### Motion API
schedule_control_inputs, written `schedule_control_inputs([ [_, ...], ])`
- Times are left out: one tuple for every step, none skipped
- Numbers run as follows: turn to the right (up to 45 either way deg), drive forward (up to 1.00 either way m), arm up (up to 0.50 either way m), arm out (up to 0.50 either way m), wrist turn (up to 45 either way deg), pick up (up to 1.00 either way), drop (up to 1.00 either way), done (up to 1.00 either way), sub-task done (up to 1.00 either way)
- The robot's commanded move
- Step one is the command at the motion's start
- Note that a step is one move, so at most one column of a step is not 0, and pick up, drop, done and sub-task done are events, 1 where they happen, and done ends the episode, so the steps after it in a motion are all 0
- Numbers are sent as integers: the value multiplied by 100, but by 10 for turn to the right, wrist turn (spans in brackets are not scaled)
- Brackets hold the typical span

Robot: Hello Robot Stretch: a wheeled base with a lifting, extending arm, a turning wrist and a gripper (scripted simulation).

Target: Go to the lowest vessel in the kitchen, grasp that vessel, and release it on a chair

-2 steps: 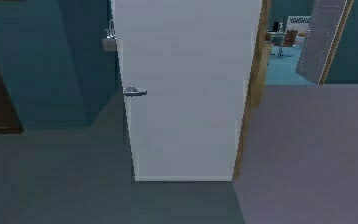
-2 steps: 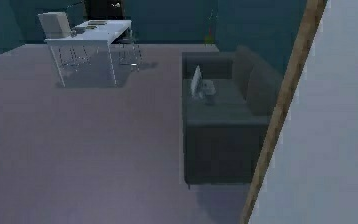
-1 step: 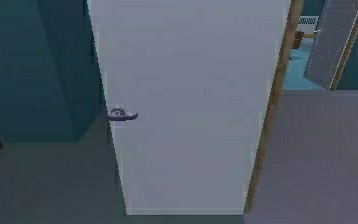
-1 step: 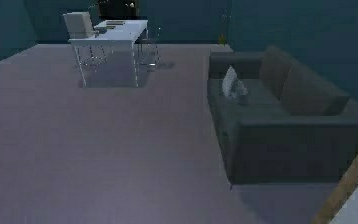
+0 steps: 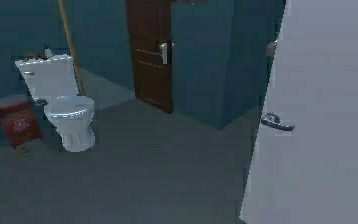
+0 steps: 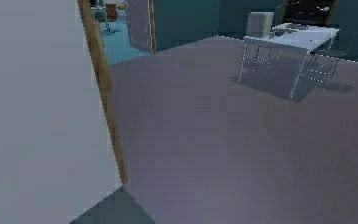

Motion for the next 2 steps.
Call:
schedule_control_inputs([
  [-210, 0, 0, 0, 0, 0, 0, 0, 0],
  [-30, 0, 0, 0, 0, 0, 0, 0, 0],
])
